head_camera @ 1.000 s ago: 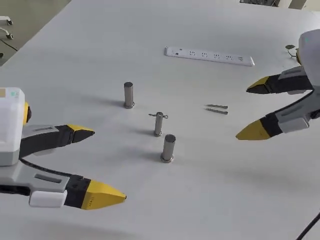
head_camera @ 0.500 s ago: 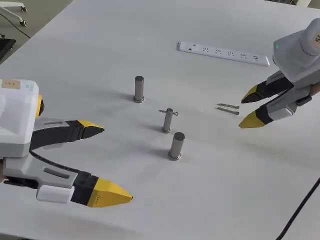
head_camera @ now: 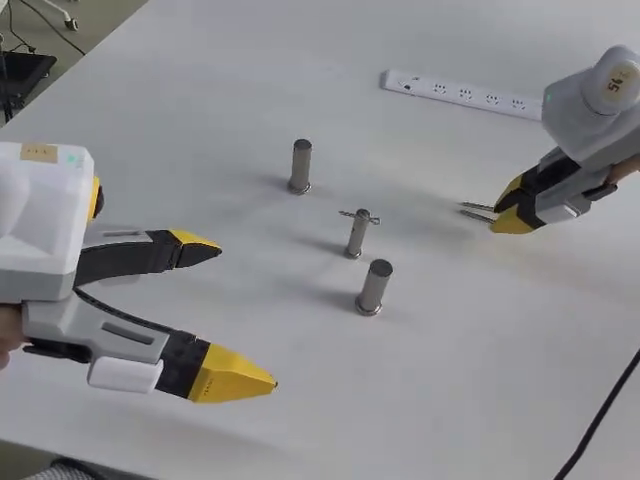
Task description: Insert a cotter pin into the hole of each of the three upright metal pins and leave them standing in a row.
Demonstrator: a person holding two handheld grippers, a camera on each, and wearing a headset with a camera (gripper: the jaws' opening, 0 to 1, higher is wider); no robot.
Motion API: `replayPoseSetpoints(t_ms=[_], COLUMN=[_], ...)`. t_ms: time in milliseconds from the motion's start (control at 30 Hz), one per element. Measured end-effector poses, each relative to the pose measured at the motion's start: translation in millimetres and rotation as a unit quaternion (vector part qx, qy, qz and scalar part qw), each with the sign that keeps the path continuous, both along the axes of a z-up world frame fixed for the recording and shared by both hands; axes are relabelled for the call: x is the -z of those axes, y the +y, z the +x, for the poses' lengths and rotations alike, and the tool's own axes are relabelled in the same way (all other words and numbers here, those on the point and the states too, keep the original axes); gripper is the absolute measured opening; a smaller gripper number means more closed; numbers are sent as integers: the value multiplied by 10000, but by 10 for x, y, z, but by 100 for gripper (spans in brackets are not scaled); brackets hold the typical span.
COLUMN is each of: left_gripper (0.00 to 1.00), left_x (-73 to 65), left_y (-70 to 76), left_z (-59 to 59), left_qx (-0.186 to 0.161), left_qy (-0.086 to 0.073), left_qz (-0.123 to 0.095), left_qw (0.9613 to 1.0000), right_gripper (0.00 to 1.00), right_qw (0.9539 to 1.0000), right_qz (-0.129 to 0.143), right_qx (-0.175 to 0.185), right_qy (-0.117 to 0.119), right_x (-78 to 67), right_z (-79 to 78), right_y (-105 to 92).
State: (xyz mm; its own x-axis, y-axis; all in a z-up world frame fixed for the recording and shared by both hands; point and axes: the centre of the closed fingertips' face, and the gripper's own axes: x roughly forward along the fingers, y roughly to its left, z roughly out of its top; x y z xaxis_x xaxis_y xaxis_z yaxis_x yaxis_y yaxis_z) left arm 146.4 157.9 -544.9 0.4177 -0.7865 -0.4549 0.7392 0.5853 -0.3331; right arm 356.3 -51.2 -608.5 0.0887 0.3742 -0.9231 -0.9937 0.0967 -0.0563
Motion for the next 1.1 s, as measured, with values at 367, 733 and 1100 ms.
replayPoseSetpoints(t_ms=[367,733,1100], left_gripper=[93,90,88], left_x=[99,106,151], left_y=[61,33,-11], left_z=[-26,-56,-121], left_qx=[-130,-99,-12], left_qy=[103,134,294], left_qz=[19,-51,-52], left_qw=[9999,9998,9996], right_gripper=[7,4,0], right_qw=[9999,9995,9992], right_qz=[-107,-314,-388], right_qx=[20,-65,-86], right_qy=[14,80,0], right_x=[68,73,69], right_z=[29,-11,-25], right_y=[5,21,37])
